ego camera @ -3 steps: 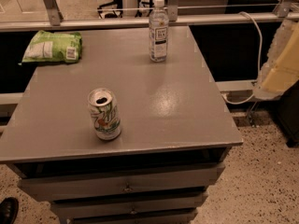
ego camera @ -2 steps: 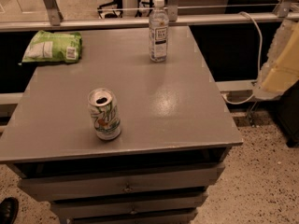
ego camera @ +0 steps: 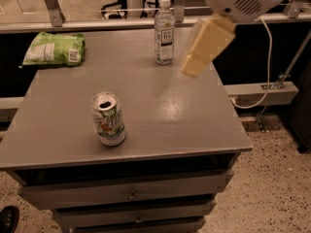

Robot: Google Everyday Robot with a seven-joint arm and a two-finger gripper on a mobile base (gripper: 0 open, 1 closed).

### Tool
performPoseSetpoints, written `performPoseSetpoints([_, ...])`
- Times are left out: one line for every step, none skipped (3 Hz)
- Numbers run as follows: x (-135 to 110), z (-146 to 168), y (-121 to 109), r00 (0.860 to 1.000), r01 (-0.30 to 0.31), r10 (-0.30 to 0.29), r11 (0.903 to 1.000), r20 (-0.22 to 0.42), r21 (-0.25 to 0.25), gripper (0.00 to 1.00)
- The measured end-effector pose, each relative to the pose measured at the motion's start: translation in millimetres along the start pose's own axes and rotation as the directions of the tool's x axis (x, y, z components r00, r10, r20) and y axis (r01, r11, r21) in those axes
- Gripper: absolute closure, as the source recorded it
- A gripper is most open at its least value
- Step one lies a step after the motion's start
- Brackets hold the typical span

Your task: Move green rice chip bag near 7up can

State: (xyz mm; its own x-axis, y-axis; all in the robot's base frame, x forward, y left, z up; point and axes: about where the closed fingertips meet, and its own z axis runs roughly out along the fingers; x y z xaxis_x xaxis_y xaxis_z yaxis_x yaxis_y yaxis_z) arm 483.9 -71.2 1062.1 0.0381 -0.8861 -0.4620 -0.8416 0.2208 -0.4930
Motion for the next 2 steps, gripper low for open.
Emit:
performPoseSetpoints([-21.7, 45.4, -7.1, 0.995, -0.029, 0.032, 0.9989, 0.091, -0.037, 0.00])
performPoseSetpoints([-24.2, 48.8, -8.9, 0.995, -0.029, 0.032, 0.9989, 0.098, -0.036, 0.00])
